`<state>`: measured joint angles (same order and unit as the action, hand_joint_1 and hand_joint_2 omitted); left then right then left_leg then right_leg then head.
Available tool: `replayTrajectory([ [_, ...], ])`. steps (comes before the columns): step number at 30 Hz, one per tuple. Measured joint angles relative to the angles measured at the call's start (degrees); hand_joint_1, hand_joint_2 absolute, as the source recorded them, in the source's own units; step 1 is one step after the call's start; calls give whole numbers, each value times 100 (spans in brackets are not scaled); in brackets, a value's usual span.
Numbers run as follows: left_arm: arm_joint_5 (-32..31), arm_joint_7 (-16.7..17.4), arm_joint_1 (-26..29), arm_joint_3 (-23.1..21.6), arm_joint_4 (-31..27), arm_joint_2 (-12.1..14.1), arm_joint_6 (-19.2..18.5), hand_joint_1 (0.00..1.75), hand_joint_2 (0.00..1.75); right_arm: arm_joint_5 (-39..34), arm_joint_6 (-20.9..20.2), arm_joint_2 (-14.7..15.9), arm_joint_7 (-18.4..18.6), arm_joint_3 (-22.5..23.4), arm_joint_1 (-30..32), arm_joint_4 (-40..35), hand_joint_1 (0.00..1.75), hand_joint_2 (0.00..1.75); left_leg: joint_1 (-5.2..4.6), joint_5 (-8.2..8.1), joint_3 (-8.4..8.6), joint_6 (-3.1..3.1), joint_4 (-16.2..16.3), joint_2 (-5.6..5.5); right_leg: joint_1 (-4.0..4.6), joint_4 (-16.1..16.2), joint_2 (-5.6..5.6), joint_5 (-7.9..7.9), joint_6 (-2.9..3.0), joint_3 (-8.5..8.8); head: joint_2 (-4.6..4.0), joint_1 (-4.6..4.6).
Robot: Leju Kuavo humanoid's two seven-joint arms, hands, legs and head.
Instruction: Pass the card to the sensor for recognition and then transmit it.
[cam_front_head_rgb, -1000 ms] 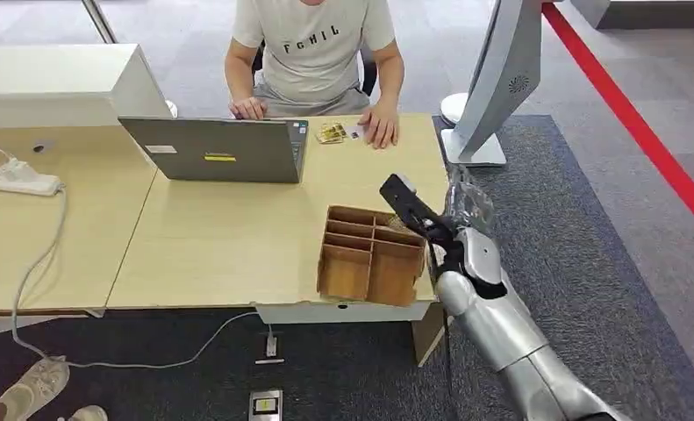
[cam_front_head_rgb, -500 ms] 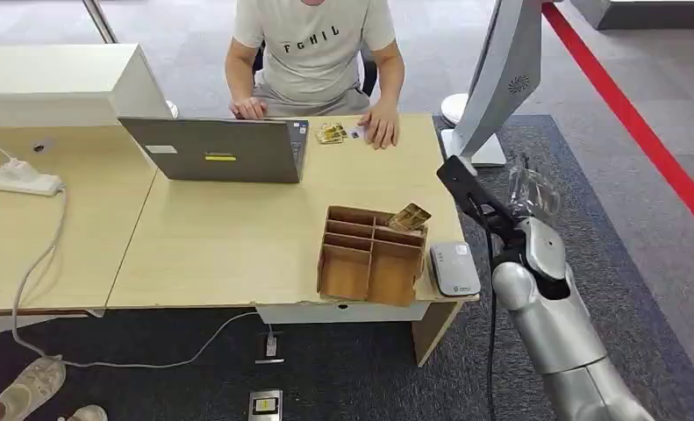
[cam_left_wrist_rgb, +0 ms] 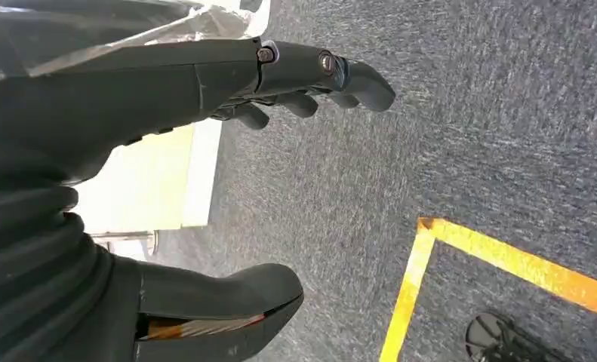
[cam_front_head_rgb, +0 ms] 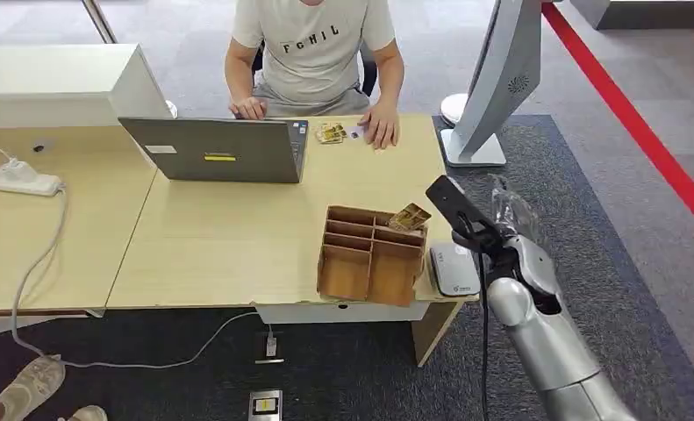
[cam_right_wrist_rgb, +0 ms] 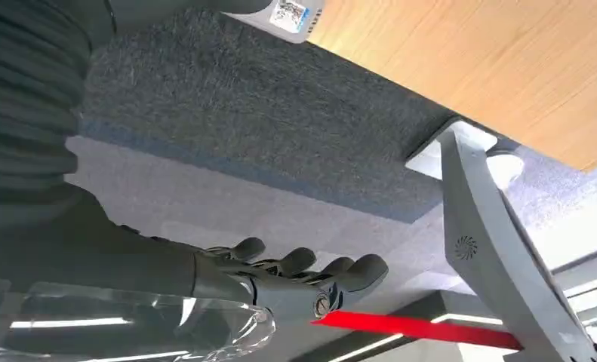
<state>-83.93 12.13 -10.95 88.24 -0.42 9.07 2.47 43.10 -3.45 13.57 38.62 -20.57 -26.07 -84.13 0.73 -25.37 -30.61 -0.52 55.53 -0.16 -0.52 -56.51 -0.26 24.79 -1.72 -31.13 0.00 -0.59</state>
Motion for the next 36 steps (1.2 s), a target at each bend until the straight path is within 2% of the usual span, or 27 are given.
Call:
replayTrajectory([
  [9, -166, -66, -6, 0, 0, 44, -70, 0, 175, 186, 98, -105, -197, -184, 7, 96, 0, 175, 0, 0, -2, 0, -2, -1, 0, -2, 0, 0, 0, 0, 0, 0],
  [23, 245, -33, -15, 0, 0, 24, 107, 2, 175, 356, 444, -811, -706, -933, -300, 927, 2, 175, 2, 1, -5, 0, -3, -1, 2, -4, -1, 1, 1, -2, 0, -2],
  [25, 286, -31, -16, 0, 0, 13, 120, 2, 175, 356, 518, -896, -750, -992, -342, 1060, 16, 175, 1, 1, -5, 0, -3, -1, 1, -4, -1, 1, 1, -2, 0, -2],
  [26, 311, -31, -13, 0, 0, 7, 125, 2, 175, 356, 579, -949, -767, -1043, -388, 1157, 17, 175, 1, 1, -5, 0, -3, -1, 1, -4, -1, 0, 1, -2, 0, 0],
  [27, 319, -31, -16, 0, 2, 4, 129, 2, 175, 354, 631, -990, -780, -1088, -424, 1246, 31, 175, 1, 1, -5, 0, -3, -1, 1, -4, -1, 0, 1, -2, 0, 0],
  [28, 326, -31, -19, 0, 2, 0, 131, 2, 175, 354, 667, -1014, -782, -1106, -442, 1294, 58, 175, 1, 1, -5, 0, -3, -1, 1, -3, -1, 1, 1, -2, 0, -2],
  [29, 345, -31, -15, 0, 2, -2, 133, 2, 175, 354, 714, -1049, -782, -1121, -474, 1353, 58, 175, 1, 1, -6, 0, -3, -1, 1, -3, -1, 1, 0, -2, 0, -2],
  [30, 358, -31, -15, 0, 2, -2, 135, 2, 175, 363, 743, -1069, -782, -1145, -505, 1409, 120, 175, 1, 1, -5, 0, -3, -1, 1, -3, -1, 1, 0, -2, 0, 0],
  [31, 363, -31, -16, 0, 2, -2, 140, 3, 175, 395, 778, -1088, -765, -1167, -554, 1482, 147, 175, 1, 1, -5, 0, -3, -1, 1, -3, -1, 1, 0, -3, 0, 0],
  [36, 354, -28, -14, 0, 2, -2, 149, 3, 175, 544, 892, -1126, -606, -1239, -716, 1760, 145, 175, 1, 1, -5, 0, -3, -1, 1, -3, -1, 1, 0, -3, 0, -2],
])
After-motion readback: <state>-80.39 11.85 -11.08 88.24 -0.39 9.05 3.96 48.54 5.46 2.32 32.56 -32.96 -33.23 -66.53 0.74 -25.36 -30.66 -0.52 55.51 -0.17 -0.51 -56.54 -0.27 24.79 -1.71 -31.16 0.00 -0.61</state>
